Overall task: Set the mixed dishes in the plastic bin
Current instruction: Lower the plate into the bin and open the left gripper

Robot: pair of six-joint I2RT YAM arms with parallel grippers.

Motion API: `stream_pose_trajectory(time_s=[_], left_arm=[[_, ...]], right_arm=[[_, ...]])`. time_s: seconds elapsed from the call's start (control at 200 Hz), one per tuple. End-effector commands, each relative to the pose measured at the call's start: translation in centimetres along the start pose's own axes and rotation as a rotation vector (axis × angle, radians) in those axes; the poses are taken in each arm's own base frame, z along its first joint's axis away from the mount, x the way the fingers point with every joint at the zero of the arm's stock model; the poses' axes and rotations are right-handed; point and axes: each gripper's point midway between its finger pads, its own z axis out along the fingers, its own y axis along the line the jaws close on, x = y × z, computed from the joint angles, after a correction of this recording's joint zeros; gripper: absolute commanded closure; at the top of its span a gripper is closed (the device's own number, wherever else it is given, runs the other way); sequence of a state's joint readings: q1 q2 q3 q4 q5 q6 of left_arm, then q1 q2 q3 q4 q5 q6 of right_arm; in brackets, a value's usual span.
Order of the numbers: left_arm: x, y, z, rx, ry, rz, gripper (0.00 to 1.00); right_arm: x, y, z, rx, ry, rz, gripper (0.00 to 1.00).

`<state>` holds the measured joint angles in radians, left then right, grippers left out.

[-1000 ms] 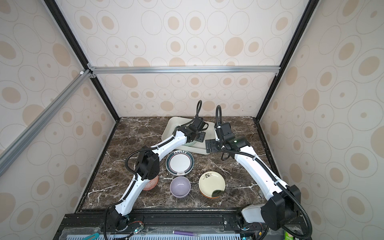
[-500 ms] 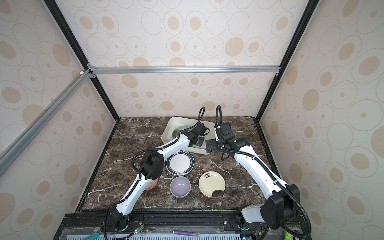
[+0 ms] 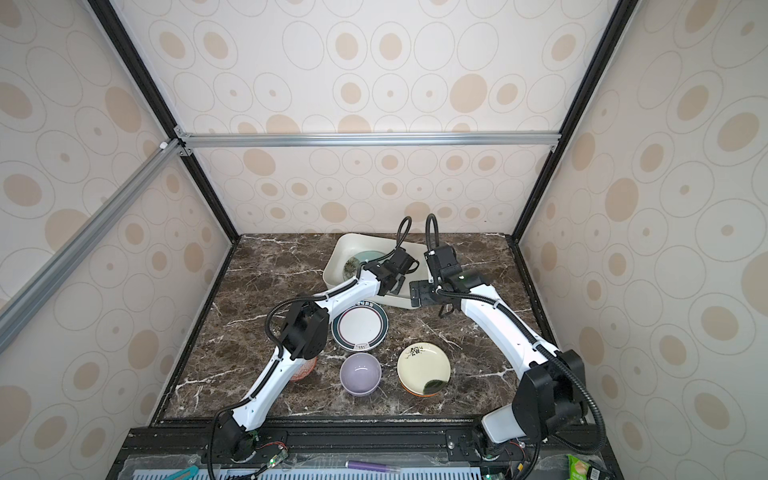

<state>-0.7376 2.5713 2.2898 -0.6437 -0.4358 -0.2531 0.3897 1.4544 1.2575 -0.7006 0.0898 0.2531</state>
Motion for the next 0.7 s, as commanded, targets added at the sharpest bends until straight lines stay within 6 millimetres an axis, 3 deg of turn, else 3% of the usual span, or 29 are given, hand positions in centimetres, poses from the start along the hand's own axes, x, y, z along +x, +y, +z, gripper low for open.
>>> stream_pose_trajectory(time_s=[0.0,0.12,0.35,0.56,0.695], left_arm=[[0.7,1.8,0.2,-0.04,0.026,0.011,0.29],[0.3,2.6,0.2,-0.04,0.013,-0.006,0.29],[1.3,5.6,1.4,-0.075,0.058,-0.033,0.3],[0.8,7.5,0.6,-0.089,0.04,-0.055,0.3],[0.0,7.2,-0.8,-0.04,0.026,-0.052,0.3]], right_arm=[[-0.6,-0.5,0.1,0.017,-0.011,0.026,0.0],[-0.6,-0.8,0.5,0.02,-0.005,0.041,0.0],[-0.7,-1.0,1.1,0.024,0.009,0.046,0.0],[-0.8,-0.9,1.3,0.021,0.017,0.048,0.0],[-1.0,-0.7,0.9,0.008,0.018,0.044,0.0]])
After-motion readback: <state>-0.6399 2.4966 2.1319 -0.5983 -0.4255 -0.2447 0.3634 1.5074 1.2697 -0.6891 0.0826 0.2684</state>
